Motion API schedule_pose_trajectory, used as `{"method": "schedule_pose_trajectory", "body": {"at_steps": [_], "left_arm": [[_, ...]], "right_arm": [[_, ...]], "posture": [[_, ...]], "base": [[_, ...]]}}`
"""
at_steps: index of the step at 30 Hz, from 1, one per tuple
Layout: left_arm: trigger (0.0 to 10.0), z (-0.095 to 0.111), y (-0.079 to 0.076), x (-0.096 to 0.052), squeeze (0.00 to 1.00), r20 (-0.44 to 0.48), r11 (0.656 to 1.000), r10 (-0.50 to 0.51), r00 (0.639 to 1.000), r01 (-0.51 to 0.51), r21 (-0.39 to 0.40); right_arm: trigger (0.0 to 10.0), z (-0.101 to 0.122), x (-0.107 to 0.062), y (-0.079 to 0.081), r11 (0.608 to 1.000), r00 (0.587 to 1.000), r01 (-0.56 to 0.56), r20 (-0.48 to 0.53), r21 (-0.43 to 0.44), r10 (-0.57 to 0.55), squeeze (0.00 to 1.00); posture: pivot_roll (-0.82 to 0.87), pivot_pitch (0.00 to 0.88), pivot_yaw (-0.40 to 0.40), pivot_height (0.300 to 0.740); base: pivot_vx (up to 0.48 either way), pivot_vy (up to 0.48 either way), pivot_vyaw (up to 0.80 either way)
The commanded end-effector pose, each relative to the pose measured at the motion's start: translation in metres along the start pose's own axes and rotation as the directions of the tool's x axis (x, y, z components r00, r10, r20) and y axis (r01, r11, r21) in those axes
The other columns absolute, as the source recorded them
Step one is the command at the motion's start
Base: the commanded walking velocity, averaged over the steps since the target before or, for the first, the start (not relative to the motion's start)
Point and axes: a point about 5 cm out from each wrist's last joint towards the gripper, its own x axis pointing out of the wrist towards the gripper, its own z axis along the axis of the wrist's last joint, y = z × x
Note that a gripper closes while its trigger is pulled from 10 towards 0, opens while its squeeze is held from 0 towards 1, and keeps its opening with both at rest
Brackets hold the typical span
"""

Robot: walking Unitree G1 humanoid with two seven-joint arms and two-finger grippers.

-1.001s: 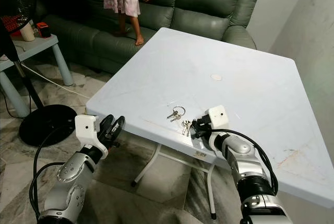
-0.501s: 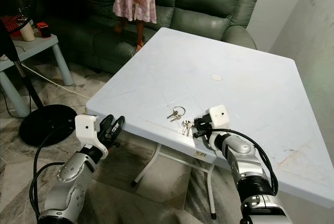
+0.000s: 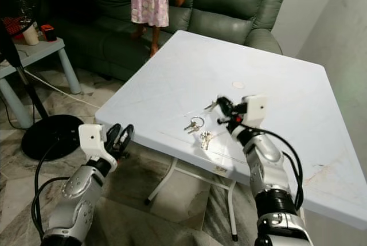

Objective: Hang keys on a hook

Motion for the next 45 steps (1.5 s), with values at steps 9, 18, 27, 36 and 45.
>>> {"method": "schedule_pose_trajectory", "body": {"at_steps": [9, 18, 27, 36, 45], "left_arm": [[10.0, 0.035, 0.008, 0.011, 0.00, 0.105, 0.998, 0.050, 0.993, -0.053, 0.023], [10.0, 0.066, 0.028, 0.008, 0.00, 0.197, 0.998, 0.015, 0.980, -0.027, 0.058], [10.0, 0.071, 0.034, 0.005, 0.00, 0.197, 0.999, 0.016, 0.980, -0.025, 0.042], [10.0, 0.074, 0.037, 0.011, 0.00, 0.187, 0.999, 0.034, 0.982, -0.037, 0.011], [10.0, 0.077, 0.043, 0.012, 0.00, 0.193, 0.998, 0.058, 0.980, -0.060, 0.008]], "right_arm": [[10.0, 0.034, -0.010, 0.000, 0.987, 0.968, 0.154, 0.210, -0.052, -0.140, 0.00], [10.0, 0.024, -0.036, 0.010, 0.978, 0.974, 0.173, 0.170, -0.113, -0.152, 0.00], [10.0, 0.019, -0.043, 0.005, 0.962, 0.976, 0.214, 0.082, -0.170, -0.203, 0.00], [10.0, 0.015, -0.038, 0.014, 0.962, 0.978, 0.208, 0.040, -0.175, -0.205, 0.00], [10.0, 0.013, -0.037, 0.014, 0.960, 0.977, 0.214, 0.020, -0.179, -0.214, 0.00]], "posture": [[0.20, 0.000, -0.127, 0.736], [0.18, 0.000, -0.110, 0.736], [0.17, 0.000, -0.100, 0.736], [0.17, 0.000, -0.093, 0.736], [0.17, 0.000, -0.100, 0.736]], "base": [[0.000, 0.000, 0.00], [0.000, 0.000, 0.00], [0.000, 0.000, 0.00], [0.000, 0.000, -0.49], [0.000, 0.000, -0.74]]}}
